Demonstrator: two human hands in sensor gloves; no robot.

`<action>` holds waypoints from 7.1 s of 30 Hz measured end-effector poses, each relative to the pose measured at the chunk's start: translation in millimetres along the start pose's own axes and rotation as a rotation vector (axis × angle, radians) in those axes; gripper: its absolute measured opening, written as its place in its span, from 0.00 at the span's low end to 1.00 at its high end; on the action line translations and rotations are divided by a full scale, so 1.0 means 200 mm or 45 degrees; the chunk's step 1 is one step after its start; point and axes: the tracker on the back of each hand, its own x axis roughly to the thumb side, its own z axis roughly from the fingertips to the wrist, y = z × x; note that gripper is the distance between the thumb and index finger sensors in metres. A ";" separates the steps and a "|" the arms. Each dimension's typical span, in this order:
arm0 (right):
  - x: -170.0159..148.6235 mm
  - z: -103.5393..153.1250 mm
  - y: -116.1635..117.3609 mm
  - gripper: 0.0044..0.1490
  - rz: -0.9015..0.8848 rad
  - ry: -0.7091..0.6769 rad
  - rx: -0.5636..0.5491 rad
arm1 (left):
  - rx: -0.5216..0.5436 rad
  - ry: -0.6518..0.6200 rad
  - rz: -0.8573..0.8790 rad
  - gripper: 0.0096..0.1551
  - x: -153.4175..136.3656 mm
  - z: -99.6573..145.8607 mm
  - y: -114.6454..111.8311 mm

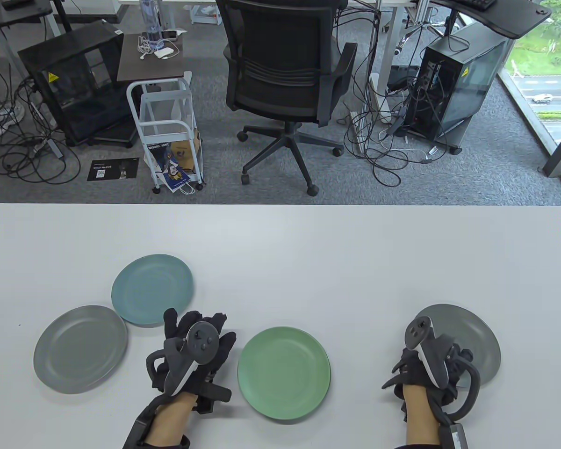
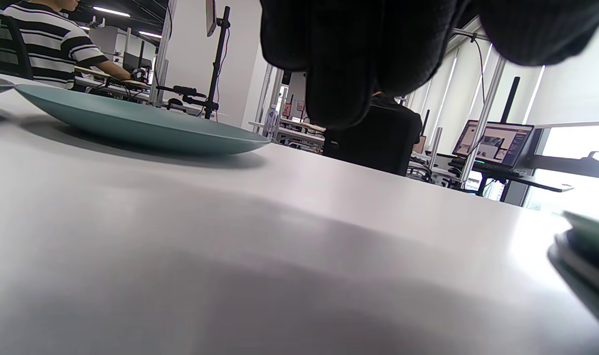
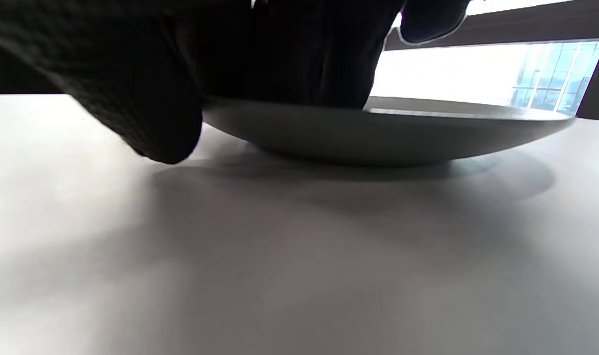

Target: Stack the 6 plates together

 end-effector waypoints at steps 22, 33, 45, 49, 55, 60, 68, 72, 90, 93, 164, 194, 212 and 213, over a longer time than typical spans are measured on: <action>0.06 0.12 -0.09 0.23 -0.145 -0.177 -0.573 | 0.011 -0.003 0.016 0.36 0.00 0.00 0.01; 0.25 0.27 -0.12 0.23 -0.200 -0.513 -0.716 | 0.007 0.035 0.058 0.36 -0.01 0.00 0.02; 0.39 0.43 -0.16 0.23 -0.241 -0.767 -0.814 | 0.058 0.115 0.090 0.36 -0.04 -0.01 0.05; 0.42 0.47 -0.16 0.23 -0.242 -0.834 -0.821 | 0.082 0.132 0.115 0.36 -0.04 0.00 0.06; 0.48 0.53 -0.16 0.23 -0.237 -0.937 -0.843 | 0.102 0.162 0.162 0.38 -0.04 0.01 0.09; 0.52 0.59 -0.17 0.23 -0.229 -1.013 -0.860 | 0.098 0.190 0.262 0.39 -0.04 0.02 0.12; 0.57 0.66 -0.17 0.23 -0.237 -1.108 -0.869 | 0.027 0.232 0.458 0.40 -0.05 0.02 0.13; 0.59 0.69 -0.18 0.22 -0.243 -1.154 -0.884 | -0.030 0.248 0.545 0.41 -0.06 0.01 0.11; 0.68 0.88 -0.20 0.22 -0.311 -1.424 -0.883 | -0.303 0.348 1.010 0.46 -0.08 0.01 0.03; 0.70 0.92 -0.20 0.22 -0.325 -1.480 -0.892 | -0.354 0.371 1.068 0.43 -0.09 0.00 0.01; 0.53 0.63 -0.22 0.35 -0.397 -1.314 -0.749 | -0.494 0.190 0.413 0.32 -0.01 -0.04 -0.08; 0.55 0.61 -0.20 0.33 -0.405 -1.269 -0.654 | -0.145 0.513 -0.550 0.37 -0.27 -0.25 0.03; 0.55 0.58 -0.18 0.33 -0.450 -1.253 -0.594 | -0.338 0.572 -0.557 0.33 -0.26 -0.42 -0.06; 0.55 0.58 -0.18 0.33 -0.451 -1.251 -0.594 | -0.329 0.574 -0.557 0.31 -0.26 -0.43 -0.06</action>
